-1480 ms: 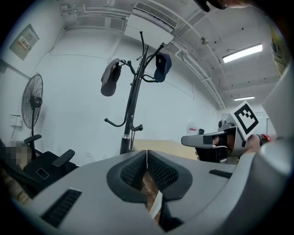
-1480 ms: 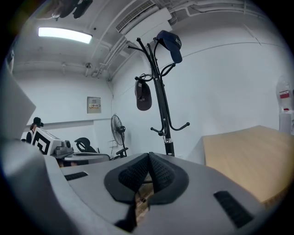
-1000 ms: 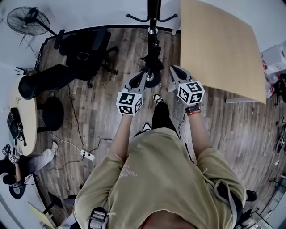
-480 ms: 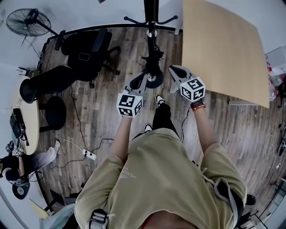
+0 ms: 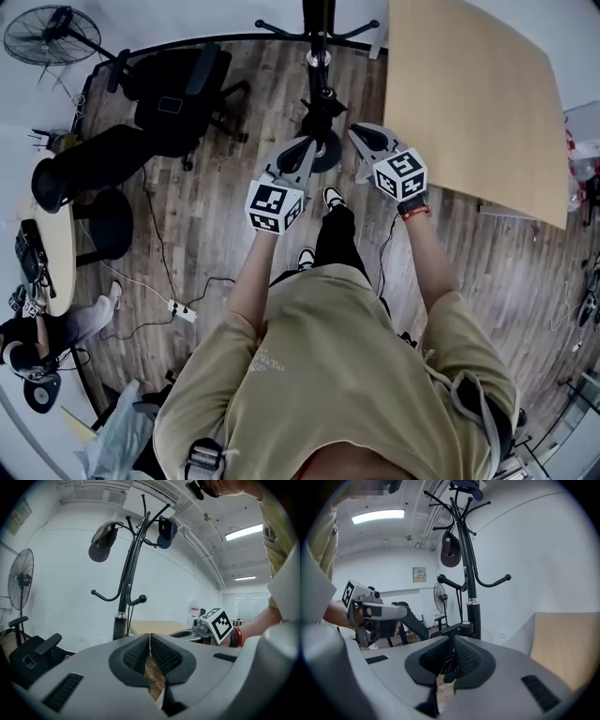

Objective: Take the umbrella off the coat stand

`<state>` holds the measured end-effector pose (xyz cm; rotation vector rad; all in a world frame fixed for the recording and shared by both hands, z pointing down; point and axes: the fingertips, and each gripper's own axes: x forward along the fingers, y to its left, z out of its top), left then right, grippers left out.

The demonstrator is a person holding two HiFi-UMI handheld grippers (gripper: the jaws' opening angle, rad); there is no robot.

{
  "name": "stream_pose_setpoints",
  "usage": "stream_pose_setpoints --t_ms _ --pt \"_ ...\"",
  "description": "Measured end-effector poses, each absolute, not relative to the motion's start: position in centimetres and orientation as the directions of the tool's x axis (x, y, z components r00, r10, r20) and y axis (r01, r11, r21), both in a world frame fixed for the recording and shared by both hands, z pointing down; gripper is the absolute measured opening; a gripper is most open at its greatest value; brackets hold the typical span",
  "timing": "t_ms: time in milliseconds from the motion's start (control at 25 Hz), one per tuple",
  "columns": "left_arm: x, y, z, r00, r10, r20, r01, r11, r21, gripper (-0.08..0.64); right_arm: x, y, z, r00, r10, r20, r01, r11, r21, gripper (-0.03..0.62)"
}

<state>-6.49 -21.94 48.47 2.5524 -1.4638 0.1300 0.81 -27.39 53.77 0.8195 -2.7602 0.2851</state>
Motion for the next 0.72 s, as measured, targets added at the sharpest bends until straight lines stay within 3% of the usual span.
stream_pose_setpoints --t_ms 520,720 --pt "-5.5 -24.1 51.2 0.535 -0.824 0.189 -0.845 -0.518 0.132 0.025 -0.5 -31.2 57.7 -0.825 -0.461 0.327 -0.520 0.845 -0.120 0.099" --pt "-6.1 -24.7 52.3 0.538 -0.818 0.202 -0.843 -0.522 0.129 0.025 -1.0 -32.4 59.9 -0.824 -0.438 0.358 -0.508 0.852 -0.127 0.152"
